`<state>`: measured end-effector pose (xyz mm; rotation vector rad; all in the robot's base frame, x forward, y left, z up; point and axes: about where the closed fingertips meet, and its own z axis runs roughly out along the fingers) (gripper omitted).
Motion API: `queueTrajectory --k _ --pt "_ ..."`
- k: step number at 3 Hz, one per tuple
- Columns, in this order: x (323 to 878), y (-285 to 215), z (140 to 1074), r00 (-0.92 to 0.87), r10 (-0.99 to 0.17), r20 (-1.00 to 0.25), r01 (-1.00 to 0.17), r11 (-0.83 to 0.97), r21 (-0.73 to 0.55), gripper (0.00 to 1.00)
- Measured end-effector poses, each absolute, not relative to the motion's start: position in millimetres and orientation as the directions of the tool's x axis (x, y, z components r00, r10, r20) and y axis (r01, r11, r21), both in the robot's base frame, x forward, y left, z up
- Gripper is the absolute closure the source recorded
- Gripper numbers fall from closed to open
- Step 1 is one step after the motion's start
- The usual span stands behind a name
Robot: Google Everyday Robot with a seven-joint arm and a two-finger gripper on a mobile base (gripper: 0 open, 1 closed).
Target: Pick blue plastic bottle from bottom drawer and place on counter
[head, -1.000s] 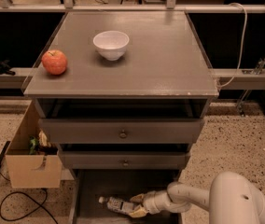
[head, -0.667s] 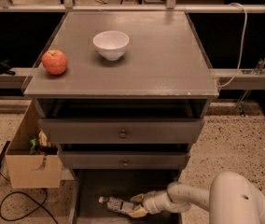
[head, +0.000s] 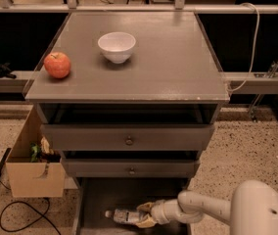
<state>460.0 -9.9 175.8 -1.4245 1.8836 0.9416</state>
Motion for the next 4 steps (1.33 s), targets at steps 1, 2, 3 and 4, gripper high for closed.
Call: queueTrajectory --k 1,2,3,4 --pt "443 -23 206 -0.205 -0.528 -0.824 -0.977 0.163 0.138 1.0" --pt "418 -36 254 -0.105 -0.498 -0.861 -0.99 0.136 0.042 1.0" --pt "380 -56 332 0.019 -0.441 -0.897 -0.991 0.112 -0.076 1.0" --pt "365 -70 389 0.094 -0.411 -0.907 -0.983 0.106 -0.15 1.0"
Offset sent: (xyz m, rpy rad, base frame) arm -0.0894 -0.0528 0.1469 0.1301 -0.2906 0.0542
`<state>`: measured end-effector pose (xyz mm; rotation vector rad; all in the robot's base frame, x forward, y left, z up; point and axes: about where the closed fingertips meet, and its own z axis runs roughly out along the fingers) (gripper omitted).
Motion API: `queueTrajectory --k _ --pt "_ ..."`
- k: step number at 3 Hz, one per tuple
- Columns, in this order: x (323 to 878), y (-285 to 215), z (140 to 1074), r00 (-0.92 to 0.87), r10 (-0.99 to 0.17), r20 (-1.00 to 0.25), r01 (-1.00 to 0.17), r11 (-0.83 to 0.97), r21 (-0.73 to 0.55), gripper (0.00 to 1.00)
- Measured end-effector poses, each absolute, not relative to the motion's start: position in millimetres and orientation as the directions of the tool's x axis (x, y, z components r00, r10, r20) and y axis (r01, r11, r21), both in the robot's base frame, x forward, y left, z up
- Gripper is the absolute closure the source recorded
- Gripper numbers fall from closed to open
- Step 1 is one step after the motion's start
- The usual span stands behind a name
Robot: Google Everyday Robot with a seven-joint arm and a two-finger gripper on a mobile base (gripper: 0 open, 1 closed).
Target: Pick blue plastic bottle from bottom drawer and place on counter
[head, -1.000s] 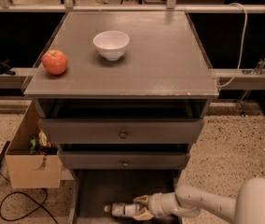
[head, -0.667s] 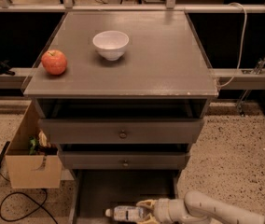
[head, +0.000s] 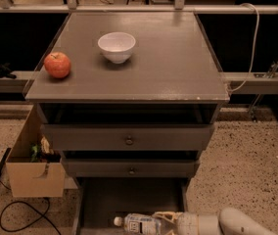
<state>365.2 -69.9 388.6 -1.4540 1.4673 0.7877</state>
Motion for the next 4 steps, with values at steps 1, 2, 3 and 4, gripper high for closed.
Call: queueTrajectory --k 1,2,3,4 --pt "368 -92 460 0.128 -0.425 -0.896 -0.965 0.157 -0.212 1.0" --pt "369 -119 530 0.159 -0.475 -0.865 -0.938 0.2 -0.282 1.0" --pt "370 -125 539 0.171 -0.499 -0.85 -0.933 0.197 -0.303 1.0" --pt "370 -125 539 0.171 -0.499 -0.85 -0.933 0.197 -0.303 1.0"
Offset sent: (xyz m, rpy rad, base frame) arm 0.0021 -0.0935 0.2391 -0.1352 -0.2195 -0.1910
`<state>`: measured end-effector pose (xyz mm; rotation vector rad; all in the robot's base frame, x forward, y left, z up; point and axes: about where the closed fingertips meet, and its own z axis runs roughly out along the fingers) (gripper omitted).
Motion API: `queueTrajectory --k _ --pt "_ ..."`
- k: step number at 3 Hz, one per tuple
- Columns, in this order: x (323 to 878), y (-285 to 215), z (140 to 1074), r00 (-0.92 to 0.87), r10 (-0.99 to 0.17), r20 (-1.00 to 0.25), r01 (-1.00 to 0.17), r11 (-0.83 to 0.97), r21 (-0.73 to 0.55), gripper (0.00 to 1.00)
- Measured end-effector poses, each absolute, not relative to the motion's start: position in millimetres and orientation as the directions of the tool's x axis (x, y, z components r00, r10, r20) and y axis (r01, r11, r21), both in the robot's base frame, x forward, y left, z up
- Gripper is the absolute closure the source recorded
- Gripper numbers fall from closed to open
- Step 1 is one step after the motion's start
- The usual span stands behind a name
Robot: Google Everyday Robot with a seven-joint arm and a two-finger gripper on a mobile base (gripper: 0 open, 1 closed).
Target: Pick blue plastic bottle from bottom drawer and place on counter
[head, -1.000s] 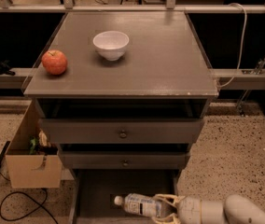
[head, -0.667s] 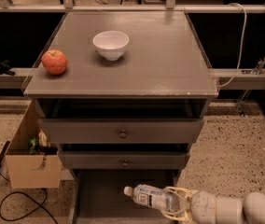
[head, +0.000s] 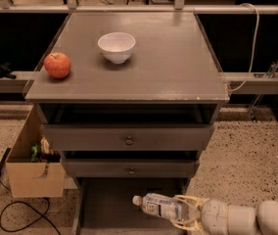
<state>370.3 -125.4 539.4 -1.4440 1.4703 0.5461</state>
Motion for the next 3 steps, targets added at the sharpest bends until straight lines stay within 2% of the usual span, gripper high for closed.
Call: queueTrajectory --k 1,3 --pt "372 -126 554 0.2 -0.511 -0.836 -0.924 0.185 -0.334 1.0" --pt "392 -148 662 0.314 -0.541 -0.78 -0.871 0.163 -0.464 1.0"
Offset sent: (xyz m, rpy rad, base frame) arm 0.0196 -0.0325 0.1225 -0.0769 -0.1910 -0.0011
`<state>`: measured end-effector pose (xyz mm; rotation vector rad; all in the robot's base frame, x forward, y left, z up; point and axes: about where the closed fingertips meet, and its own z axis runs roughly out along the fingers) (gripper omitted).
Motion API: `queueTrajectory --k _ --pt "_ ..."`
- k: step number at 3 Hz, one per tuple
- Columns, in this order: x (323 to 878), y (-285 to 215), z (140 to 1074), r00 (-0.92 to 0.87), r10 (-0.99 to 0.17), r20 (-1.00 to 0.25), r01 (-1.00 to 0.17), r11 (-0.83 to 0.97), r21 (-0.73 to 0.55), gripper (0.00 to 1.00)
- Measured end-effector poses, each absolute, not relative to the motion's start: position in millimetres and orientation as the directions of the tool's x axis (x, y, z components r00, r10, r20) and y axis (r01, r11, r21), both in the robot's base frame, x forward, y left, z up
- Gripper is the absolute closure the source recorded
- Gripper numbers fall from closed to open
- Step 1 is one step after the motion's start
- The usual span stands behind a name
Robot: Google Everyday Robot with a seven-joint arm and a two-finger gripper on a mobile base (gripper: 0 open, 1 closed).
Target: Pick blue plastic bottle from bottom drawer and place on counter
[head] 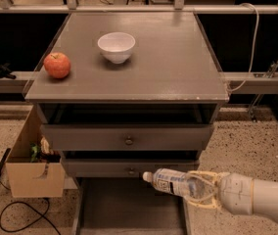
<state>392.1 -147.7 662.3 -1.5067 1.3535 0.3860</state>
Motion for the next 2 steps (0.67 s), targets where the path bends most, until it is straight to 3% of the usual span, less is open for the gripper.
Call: queueTrajectory --k 1,2 --pt "403 -150 725 0.367 -0.539 -0.758 -0.852 0.134 -0.507 1.0" --pt "422 -149 798 0.407 -0.45 -0.795 -0.856 0.117 -0.504 1.0"
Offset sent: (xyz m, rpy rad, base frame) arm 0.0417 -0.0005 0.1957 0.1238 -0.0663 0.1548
